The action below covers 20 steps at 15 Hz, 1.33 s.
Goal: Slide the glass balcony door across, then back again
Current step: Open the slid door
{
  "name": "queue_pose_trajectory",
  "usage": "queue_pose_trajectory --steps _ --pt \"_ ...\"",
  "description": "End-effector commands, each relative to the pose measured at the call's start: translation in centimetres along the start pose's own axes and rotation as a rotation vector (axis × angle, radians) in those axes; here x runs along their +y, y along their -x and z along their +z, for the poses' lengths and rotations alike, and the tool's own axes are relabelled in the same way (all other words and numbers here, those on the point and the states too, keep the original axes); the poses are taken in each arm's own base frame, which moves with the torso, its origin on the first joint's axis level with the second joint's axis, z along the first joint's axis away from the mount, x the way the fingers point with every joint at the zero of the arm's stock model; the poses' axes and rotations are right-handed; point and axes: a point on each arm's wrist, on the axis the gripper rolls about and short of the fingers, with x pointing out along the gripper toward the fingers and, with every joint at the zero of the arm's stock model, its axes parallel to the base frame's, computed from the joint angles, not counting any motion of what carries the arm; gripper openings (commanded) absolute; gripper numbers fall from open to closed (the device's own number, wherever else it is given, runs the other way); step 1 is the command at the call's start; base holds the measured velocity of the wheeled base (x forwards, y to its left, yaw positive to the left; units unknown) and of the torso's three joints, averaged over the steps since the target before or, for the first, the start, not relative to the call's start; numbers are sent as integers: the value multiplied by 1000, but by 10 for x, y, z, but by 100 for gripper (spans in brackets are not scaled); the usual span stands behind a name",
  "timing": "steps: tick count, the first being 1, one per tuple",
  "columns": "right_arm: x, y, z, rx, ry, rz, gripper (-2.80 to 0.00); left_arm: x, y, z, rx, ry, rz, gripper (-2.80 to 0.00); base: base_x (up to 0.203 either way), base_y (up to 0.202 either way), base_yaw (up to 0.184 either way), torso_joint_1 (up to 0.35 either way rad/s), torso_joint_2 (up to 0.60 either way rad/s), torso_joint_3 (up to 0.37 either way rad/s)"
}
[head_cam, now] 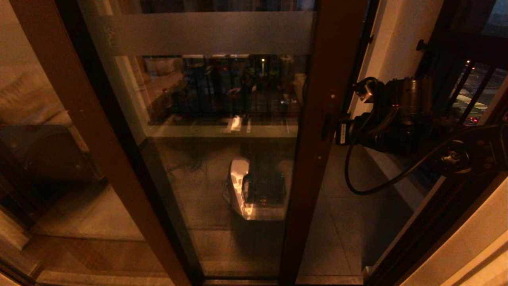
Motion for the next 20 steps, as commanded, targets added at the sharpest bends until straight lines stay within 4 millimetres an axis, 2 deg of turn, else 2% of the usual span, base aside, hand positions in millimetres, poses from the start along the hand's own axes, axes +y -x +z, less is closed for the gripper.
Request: queue_pose_trajectory --steps 1,7,10,20 --pt "6 -2 1 -6 -6 17 -280 0 0 0 -2 0 0 -280 0 0 0 0 0 0" --pt "11 -7 2 -11 -6 17 -280 0 0 0 -2 0 0 -280 0 0 0 0 0 0" --pt "24 -11 -1 -6 2 12 -280 0 0 0 -1 0 1 -280 0 0 0 0 0 0" --pt "46 -25 -3 -11 -10 21 -280 0 0 0 -1 0 1 -280 0 0 0 0 0 0"
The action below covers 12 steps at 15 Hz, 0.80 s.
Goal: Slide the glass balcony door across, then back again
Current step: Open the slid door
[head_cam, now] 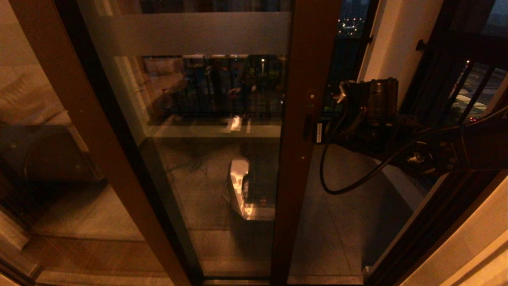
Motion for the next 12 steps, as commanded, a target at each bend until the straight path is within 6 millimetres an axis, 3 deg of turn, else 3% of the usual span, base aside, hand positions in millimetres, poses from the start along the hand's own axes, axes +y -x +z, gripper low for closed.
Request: queue_pose_trajectory --steps 1,12 --pt "5 -2 -1 2 -2 16 -280 0 0 0 -2 0 1 -280 0 0 0 0 0 0" --pt "20 0 0 -6 -19 57 -280 0 0 0 0 0 -1 -280 0 0 0 0 0 0"
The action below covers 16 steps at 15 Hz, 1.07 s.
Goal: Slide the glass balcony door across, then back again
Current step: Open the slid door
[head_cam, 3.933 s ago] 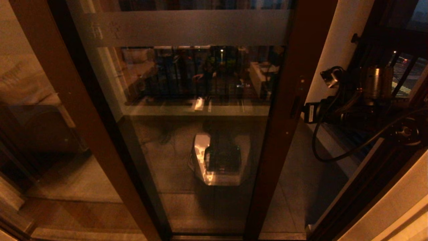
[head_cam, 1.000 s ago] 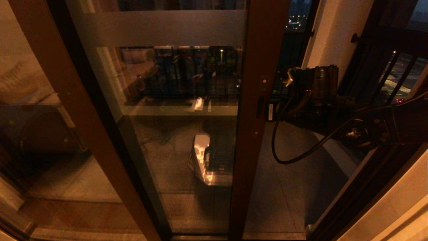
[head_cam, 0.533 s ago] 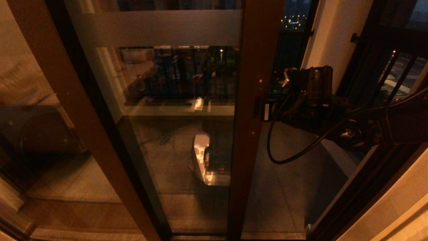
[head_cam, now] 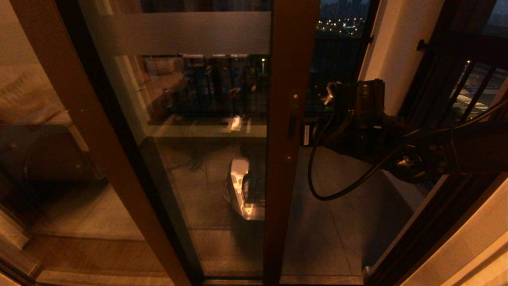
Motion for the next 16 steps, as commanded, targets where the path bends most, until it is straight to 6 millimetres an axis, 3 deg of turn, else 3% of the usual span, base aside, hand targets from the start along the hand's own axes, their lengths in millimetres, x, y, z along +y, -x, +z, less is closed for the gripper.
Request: queue_pose_trajectory --steps 1,12,14,16 --pt "2 0 0 -3 0 -4 -280 0 0 0 -1 1 1 -280 0 0 0 0 0 0" --pt "10 5 -1 0 -23 14 -280 0 0 0 -1 1 1 -280 0 0 0 0 0 0" --pt "6 15 2 -9 -24 -20 -280 0 0 0 -1 1 1 -280 0 0 0 0 0 0" --pt "0 38 10 -24 -26 -32 -280 0 0 0 -1 1 0 -280 0 0 0 0 0 0"
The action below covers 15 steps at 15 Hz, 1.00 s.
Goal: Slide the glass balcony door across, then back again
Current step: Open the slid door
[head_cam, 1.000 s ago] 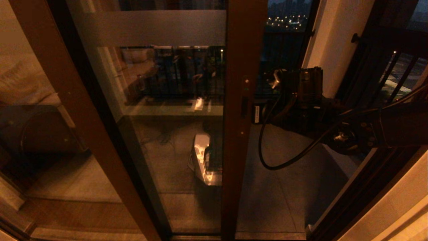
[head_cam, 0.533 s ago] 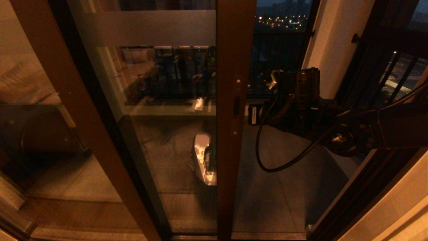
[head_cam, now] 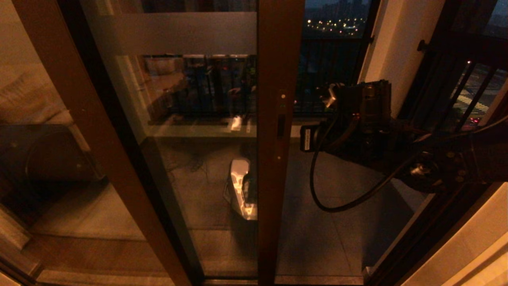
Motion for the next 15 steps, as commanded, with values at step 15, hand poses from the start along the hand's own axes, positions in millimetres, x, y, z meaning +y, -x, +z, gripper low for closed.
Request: queue_pose_trajectory --steps 15 --pt "-70 383 -50 -106 76 -371 -280 0 0 0 -2 0 1 -280 0 0 0 0 0 0"
